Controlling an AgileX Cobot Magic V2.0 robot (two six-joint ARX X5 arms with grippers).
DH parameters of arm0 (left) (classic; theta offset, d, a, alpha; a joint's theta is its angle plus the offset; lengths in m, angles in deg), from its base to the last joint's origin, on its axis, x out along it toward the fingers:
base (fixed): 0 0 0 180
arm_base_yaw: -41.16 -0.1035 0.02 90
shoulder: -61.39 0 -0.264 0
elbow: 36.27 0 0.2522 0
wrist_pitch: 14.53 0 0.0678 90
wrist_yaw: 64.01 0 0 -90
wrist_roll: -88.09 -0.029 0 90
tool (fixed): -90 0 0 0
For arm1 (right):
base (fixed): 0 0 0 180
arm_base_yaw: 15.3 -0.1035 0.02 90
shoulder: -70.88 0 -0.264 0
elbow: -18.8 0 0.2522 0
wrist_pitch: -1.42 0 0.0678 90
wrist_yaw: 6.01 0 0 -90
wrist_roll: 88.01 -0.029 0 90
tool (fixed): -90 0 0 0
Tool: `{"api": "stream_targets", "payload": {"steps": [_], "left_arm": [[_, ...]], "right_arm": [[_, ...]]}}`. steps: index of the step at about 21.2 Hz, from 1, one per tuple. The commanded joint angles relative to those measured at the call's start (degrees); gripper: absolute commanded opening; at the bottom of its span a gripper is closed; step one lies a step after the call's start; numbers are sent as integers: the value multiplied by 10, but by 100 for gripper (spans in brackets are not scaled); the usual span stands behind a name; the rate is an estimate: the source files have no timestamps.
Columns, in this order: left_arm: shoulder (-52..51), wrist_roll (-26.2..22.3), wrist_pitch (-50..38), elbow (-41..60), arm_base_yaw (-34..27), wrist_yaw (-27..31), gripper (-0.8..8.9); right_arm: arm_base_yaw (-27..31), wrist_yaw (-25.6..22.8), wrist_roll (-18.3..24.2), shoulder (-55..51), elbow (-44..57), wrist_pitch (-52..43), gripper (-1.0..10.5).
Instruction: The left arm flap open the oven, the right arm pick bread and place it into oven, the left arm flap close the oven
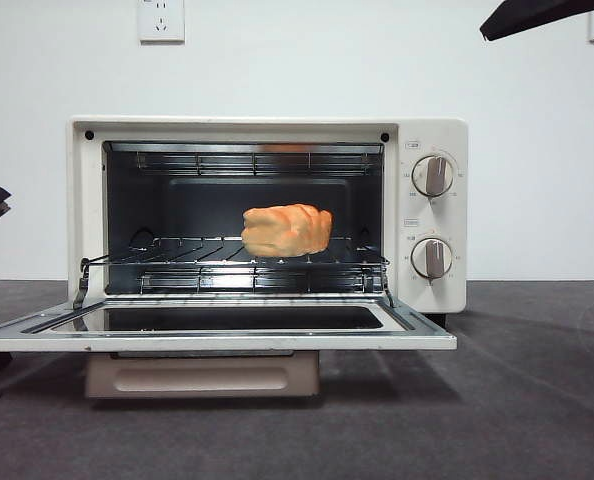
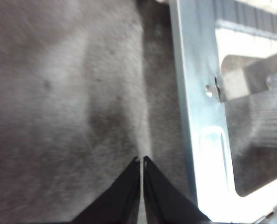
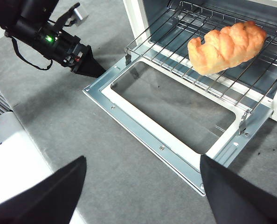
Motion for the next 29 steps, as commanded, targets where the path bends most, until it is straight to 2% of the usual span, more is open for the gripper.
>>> {"api": "stream_targets", "payload": {"steps": [1,9,18,29], "left_arm": [[12,-7,-10,0,4,-15,14],[14,-5,-12,0,14,-48,14],[14,15,-23,0,15,-116,14],[13,108,-137,0,10,-156,15]], "right_arm": [[-6,0,6,4,-6,-5,377],[-6,0,6,4,-6,-5,377],[-6,0,4,4,-6,-5,377],[-6,0,4,4,-6,-5,377]]}}
